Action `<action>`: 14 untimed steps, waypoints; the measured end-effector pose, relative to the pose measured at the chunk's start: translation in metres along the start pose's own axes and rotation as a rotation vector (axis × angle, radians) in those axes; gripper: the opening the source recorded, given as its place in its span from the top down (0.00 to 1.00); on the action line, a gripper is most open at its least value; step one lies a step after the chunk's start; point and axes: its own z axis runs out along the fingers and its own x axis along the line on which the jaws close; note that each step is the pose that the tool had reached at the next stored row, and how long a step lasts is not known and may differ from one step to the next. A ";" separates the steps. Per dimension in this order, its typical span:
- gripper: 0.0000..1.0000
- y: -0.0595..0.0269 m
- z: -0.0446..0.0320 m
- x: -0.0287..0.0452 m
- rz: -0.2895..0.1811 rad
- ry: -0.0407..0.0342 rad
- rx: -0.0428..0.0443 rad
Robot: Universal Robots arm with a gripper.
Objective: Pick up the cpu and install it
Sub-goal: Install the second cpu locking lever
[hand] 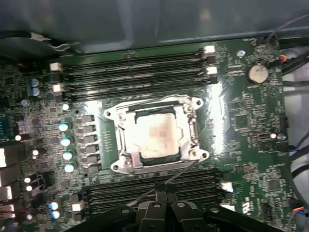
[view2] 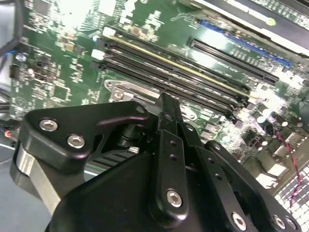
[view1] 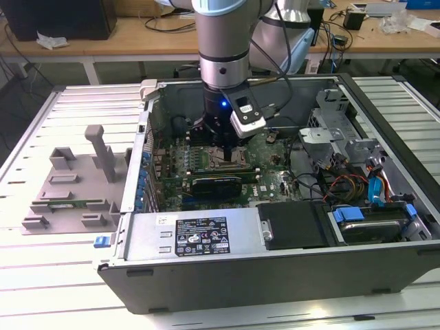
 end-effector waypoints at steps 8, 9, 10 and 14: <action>0.89 -0.0016 0.0034 0.0081 0.000 -0.0026 -0.0006; 0.89 -0.0017 0.0047 0.0096 0.000 -0.0032 -0.0007; 0.89 -0.0022 0.0067 0.0134 0.000 -0.0045 -0.0015; 0.89 -0.0034 0.0116 0.0187 0.000 -0.0051 -0.0088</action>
